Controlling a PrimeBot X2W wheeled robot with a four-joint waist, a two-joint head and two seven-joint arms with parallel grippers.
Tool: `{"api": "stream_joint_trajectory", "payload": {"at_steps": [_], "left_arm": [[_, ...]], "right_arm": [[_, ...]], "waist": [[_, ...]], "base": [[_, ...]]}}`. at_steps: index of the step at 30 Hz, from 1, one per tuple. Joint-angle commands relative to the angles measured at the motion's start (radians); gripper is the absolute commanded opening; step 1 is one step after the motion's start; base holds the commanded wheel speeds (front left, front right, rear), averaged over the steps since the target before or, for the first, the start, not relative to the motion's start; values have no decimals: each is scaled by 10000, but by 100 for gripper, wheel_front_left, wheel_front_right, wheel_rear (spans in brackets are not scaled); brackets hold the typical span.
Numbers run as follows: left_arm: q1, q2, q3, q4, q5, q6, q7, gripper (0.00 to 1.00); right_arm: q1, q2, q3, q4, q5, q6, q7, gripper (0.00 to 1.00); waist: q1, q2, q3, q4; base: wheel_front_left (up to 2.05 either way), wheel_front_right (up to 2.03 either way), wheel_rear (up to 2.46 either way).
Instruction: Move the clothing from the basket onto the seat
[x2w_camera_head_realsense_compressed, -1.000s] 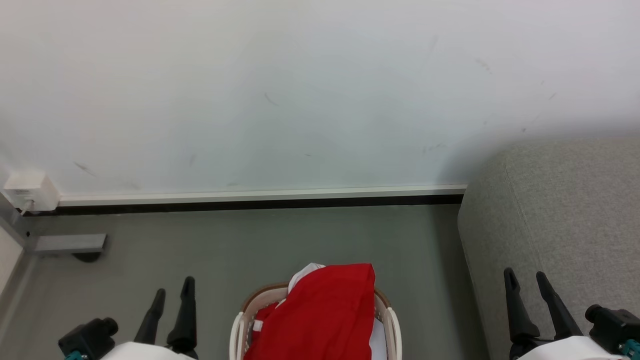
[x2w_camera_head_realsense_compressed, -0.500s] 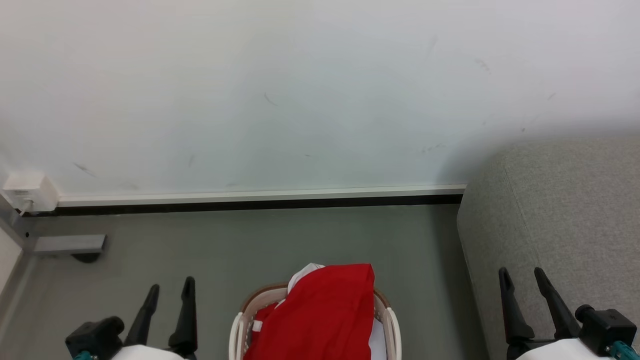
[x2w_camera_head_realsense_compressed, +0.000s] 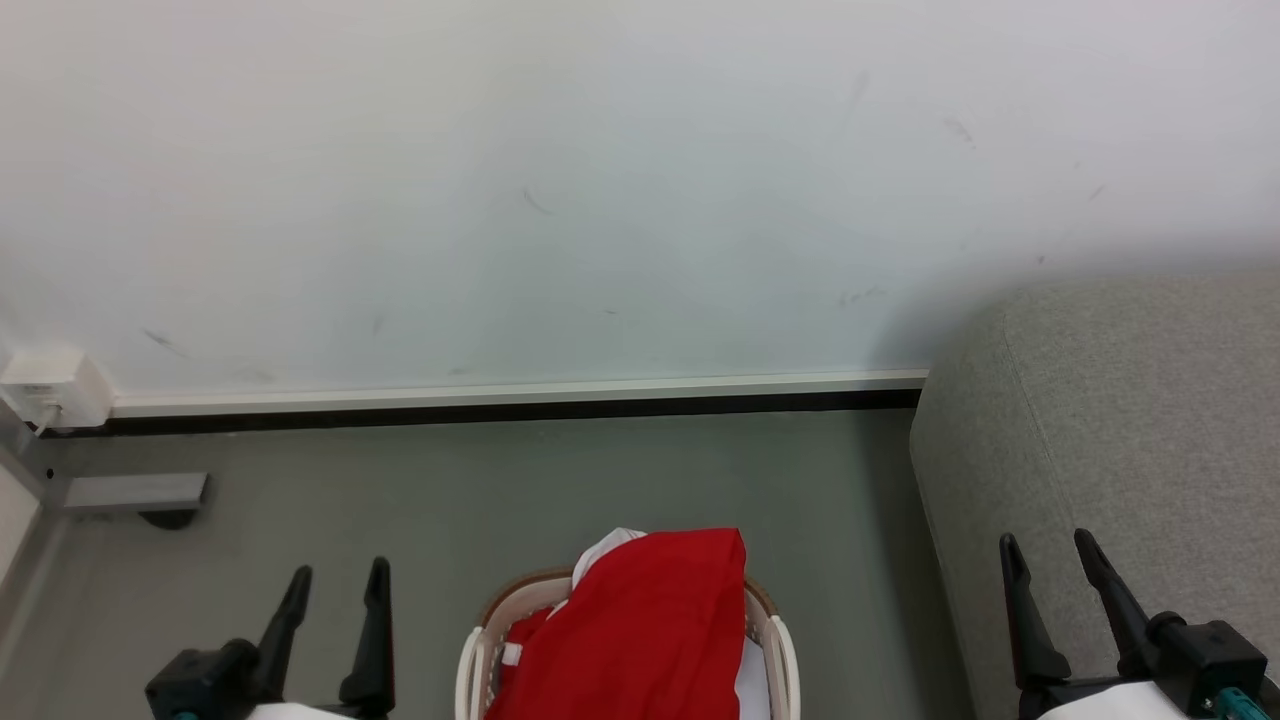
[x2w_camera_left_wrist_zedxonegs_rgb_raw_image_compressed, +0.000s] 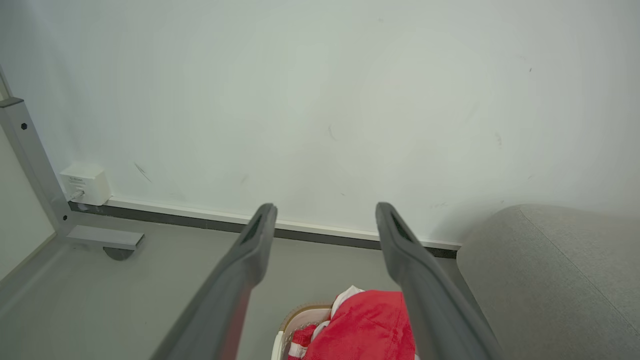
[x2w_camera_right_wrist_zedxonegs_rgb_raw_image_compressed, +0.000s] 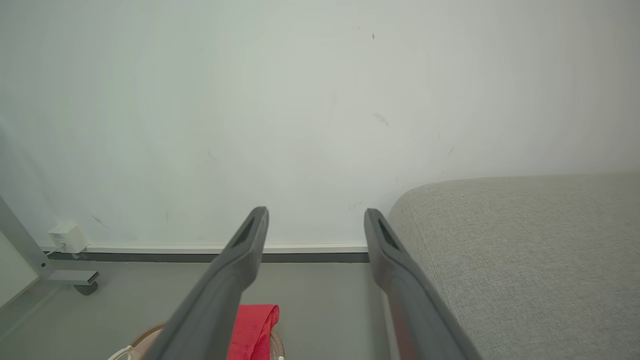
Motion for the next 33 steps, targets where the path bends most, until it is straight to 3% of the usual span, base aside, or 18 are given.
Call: {"api": "stream_joint_trajectory", "payload": {"at_steps": [1, 33], "left_arm": [[89, 130, 27, -58, 278, -40, -115, 100], [471, -280, 811, 16, 2784, -726, -722, 100]], "right_arm": [[-27, -100, -24, -91, -206, -14, -117, 100], [-23, -119, 1, 179, -2309, -19, -726, 100]], "waist": [[0, 0, -2, -2], [0, 0, 156, -220]], "base": [[0, 0, 0], [0, 0, 0]]}}
